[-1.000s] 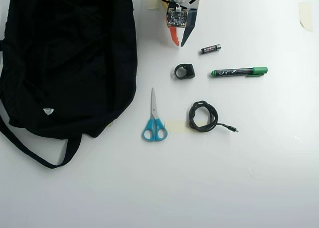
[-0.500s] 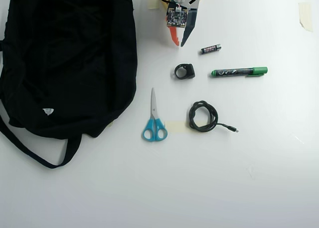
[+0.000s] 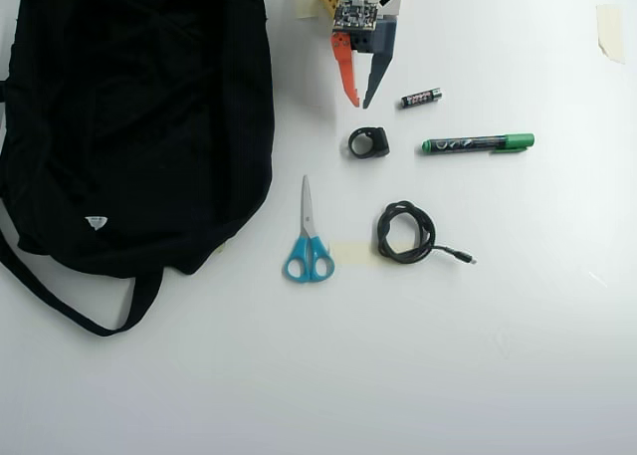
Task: Put the green marker into the black bag
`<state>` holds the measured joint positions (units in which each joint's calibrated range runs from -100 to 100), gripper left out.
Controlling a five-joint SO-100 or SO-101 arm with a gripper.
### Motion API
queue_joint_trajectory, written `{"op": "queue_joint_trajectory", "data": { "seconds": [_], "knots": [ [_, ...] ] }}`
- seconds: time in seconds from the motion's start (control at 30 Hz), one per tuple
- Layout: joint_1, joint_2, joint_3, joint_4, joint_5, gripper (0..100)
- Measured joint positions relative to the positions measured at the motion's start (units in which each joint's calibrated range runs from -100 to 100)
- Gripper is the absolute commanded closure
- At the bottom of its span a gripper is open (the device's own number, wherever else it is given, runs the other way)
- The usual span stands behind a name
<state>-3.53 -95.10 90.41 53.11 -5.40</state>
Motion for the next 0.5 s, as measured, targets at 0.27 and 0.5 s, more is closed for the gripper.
{"op": "queue_joint_trajectory", "data": {
  "seconds": [0.27,0.5],
  "knots": [
    [-1.76,14.78,-10.30,-15.46,0.00,98],
    [-2.87,31.05,-22.41,-25.42,-0.05,98]
  ]
}}
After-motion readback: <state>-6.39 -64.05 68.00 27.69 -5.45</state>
